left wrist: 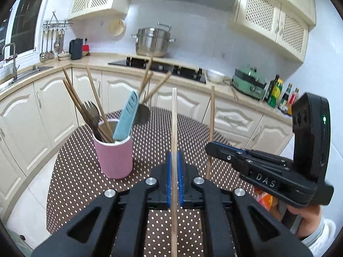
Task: Organize utensils
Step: 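Lift both held chopsticks upright and carry them over the pink cup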
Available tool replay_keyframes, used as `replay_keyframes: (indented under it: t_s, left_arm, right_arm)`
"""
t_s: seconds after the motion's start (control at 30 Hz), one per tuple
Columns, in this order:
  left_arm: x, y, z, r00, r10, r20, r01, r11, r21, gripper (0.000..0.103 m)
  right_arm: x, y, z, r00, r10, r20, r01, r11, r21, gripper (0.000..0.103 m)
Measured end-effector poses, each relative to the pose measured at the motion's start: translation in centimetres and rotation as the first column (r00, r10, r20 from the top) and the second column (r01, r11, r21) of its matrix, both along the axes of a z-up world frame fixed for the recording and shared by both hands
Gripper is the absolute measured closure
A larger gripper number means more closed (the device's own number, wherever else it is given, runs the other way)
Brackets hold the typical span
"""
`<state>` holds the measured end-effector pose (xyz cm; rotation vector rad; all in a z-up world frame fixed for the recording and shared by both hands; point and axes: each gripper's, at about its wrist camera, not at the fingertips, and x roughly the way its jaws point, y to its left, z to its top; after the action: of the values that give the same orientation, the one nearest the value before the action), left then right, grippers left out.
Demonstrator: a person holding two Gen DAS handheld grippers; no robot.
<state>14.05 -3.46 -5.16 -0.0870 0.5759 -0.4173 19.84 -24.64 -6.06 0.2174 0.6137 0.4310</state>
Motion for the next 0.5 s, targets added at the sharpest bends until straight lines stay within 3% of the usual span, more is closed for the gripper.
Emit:
replay_keyframes:
  t_s: [0.3, 0.5]
  left_arm:
    - [-1.3, 3.0, 1.9, 0.984, 0.033, 0.175, -0.01, 0.991, -0.134, 0.098]
    - [-1.5, 5.2, 2.4, 0.934, 0.156, 0.321, -0.092, 0.974, -0.205, 0.098]
  right_arm:
    - [-0.2, 1.9, 1.7, 0.994, -0.003, 0.112, -0.002, 0.999, 0.044, 0.097]
    - [0.0, 3.4, 2.9, 0.985, 0.005, 0.173, -0.016, 0.998, 0.062, 0.097]
